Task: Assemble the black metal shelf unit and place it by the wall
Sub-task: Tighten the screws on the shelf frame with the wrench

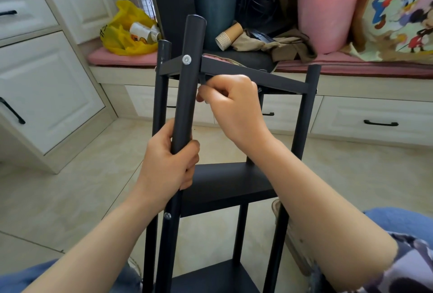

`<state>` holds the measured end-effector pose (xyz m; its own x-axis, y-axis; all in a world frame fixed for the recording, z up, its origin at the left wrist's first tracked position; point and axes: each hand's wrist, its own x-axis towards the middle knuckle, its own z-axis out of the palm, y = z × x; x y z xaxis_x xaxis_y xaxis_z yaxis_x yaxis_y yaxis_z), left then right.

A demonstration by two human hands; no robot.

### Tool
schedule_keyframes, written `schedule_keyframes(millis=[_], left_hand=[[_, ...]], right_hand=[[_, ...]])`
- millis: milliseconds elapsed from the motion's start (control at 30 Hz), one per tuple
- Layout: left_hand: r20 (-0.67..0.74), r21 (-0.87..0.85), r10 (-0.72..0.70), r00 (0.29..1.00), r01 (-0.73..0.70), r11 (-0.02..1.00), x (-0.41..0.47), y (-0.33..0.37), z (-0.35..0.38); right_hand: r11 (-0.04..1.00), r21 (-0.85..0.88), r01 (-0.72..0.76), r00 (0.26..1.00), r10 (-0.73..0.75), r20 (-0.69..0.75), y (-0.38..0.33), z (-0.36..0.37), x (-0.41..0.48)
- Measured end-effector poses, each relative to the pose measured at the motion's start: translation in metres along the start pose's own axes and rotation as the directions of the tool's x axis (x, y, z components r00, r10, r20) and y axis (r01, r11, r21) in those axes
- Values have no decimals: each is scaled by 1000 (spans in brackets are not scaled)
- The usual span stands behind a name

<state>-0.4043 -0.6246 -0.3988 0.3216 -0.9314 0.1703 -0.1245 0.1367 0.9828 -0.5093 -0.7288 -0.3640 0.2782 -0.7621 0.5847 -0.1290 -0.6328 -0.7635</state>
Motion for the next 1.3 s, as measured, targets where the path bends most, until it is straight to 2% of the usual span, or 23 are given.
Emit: schedule_keyframes(millis=[533,800,967,1100,1300], left_hand=[[10,14,5,1000,-5,1000,1,1,2],[-3,21,3,1000,-3,1000,3,-2,2],[11,23,9,1000,-10,1000,2,-1,3],[21,21,13,1000,-14,1000,2,0,4],[6,27,16,1000,-16,1000,4,0,8]], right_hand=[[993,-47,106,985,-111,-131,17,29,-4],[991,6,131,950,-123,-286,25,51,-3],[991,35,126,946,-109,-305,26,52,-2],[992,21,126,955,-116,-272,28,43,-3],[999,30,-30,993,33,-110,36,13,-10]])
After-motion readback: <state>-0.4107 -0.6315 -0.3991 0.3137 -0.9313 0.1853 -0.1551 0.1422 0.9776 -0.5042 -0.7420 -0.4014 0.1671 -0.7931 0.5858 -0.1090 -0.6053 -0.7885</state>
